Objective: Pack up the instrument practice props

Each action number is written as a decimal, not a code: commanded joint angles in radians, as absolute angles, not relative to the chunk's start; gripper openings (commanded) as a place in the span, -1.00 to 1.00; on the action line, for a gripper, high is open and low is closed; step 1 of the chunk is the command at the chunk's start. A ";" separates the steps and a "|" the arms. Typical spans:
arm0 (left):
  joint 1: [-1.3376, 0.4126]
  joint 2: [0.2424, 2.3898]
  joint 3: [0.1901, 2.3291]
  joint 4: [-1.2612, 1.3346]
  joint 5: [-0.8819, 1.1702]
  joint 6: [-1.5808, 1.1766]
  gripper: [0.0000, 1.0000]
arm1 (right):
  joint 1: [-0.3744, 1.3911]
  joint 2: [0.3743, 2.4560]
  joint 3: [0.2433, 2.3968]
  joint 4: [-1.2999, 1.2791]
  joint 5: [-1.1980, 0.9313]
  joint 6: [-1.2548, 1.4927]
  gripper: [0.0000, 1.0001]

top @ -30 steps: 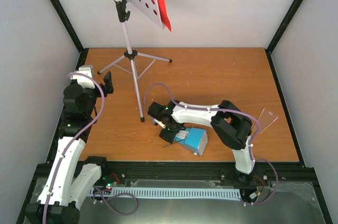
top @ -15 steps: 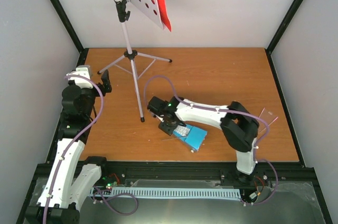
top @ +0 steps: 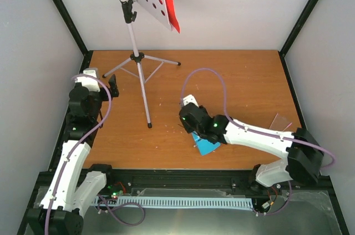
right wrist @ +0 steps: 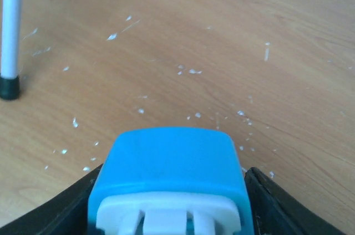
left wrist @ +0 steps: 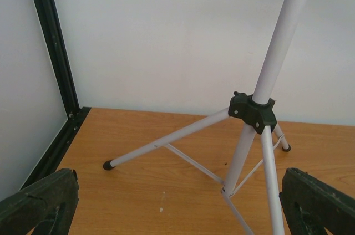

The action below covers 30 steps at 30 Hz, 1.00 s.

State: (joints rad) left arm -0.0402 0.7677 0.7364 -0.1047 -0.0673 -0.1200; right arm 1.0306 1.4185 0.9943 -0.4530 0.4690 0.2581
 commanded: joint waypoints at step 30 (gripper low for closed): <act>-0.035 0.813 0.727 -0.072 -0.050 -0.107 0.99 | 1.096 1.453 0.838 0.247 0.938 0.382 -0.08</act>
State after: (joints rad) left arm -0.0402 0.8097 0.7261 -0.1001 -0.0559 -0.1196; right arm 1.0824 1.4448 0.7963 0.1673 0.8467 0.3401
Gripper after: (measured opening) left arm 0.995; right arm 0.580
